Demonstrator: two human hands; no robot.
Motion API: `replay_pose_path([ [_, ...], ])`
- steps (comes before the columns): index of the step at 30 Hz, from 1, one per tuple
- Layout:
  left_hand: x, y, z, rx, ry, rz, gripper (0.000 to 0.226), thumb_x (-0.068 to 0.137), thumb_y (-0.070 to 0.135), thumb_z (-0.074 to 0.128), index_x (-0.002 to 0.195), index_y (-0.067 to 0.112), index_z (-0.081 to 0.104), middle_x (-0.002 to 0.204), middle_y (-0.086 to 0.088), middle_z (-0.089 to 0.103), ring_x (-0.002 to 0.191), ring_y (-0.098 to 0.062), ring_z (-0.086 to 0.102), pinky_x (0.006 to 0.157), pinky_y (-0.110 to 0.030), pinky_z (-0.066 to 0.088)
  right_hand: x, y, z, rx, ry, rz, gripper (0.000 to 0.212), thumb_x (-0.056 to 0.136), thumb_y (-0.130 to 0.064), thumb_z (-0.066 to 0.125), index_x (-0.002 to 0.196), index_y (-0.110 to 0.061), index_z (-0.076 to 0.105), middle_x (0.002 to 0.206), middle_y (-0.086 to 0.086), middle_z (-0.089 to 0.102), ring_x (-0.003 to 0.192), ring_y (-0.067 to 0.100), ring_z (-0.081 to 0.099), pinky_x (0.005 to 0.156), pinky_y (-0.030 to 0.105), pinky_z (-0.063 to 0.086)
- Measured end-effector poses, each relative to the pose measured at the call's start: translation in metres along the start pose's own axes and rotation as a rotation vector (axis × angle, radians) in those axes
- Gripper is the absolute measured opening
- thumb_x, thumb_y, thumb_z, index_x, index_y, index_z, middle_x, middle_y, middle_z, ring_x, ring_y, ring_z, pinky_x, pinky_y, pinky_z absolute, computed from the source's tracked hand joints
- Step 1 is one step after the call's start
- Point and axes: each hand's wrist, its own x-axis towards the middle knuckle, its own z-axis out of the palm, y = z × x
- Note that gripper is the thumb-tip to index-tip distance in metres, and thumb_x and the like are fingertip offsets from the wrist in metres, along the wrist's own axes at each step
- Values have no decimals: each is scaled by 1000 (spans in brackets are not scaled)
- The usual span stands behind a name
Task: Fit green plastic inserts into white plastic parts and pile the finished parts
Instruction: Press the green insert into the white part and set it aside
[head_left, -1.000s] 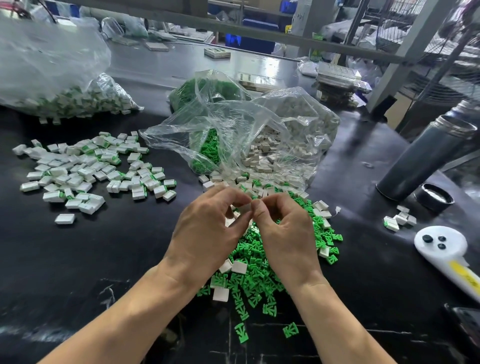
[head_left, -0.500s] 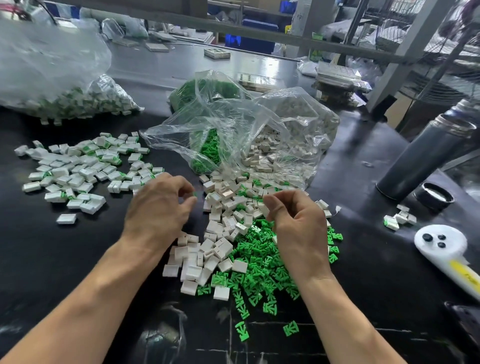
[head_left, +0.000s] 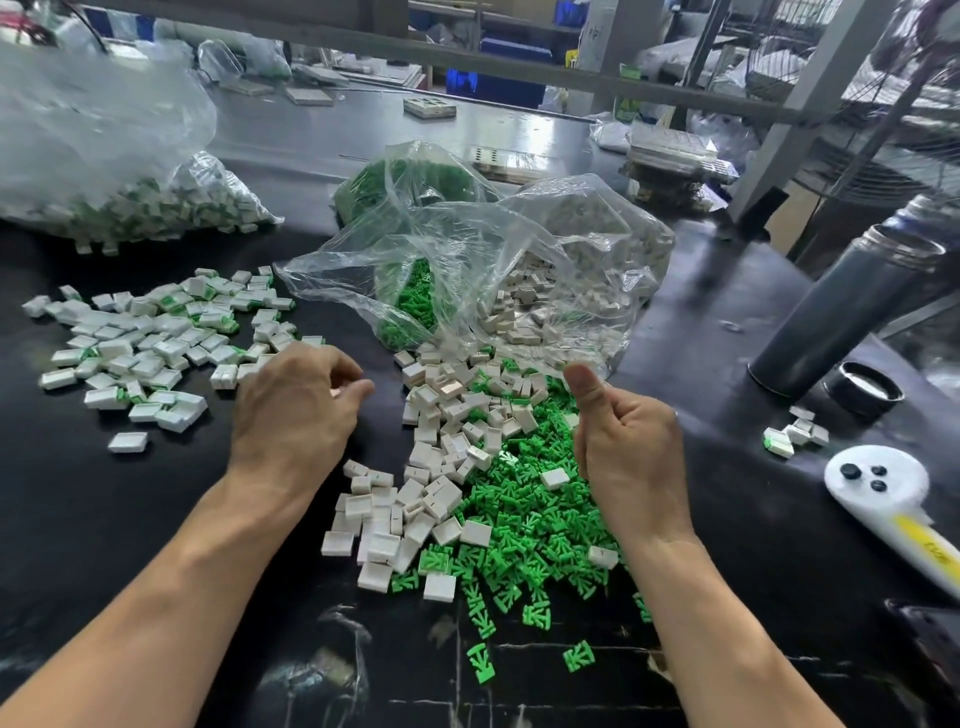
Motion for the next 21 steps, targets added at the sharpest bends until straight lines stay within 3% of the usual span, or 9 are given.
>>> replay_pose_path([
  [3,-8,12,0,-164,-199,-32,10,89,38,77,82,33,72,79,20,68,75,0,63,66,-23,46,1,1,-3,-164,-59,40,43,95,-55,66,75,-18,67,67,-6,66,63,12,58,69,42,55],
  [6,-10,18,0,-164,-351,-73,14,86,44,78,76,35,71,77,20,70,77,-1,65,62,-22,44,0,0,-2,-328,-111,32,11,95,-40,71,96,-29,72,92,-13,69,89,14,64,85,42,56],
  [11,-11,21,-3,-103,-477,-135,22,79,53,81,78,32,73,79,17,72,81,-5,68,78,-33,57,-6,-2,4,-437,-206,27,12,91,-49,73,94,-37,73,97,-20,58,99,10,57,91,34,47],
  [16,-13,23,-4,-58,-501,-146,28,72,58,85,75,33,74,77,18,71,79,-3,67,77,-31,57,-7,-2,16,-593,-190,-17,14,90,-51,73,97,-40,71,93,-18,48,99,11,50,86,28,36],
  [21,-16,24,1,-71,-506,-138,26,74,58,83,75,34,74,78,18,71,81,-1,65,77,-32,55,-8,-3,26,-685,-129,-71,15,92,-44,73,105,-35,70,101,-10,56,97,12,50,83,27,37],
])
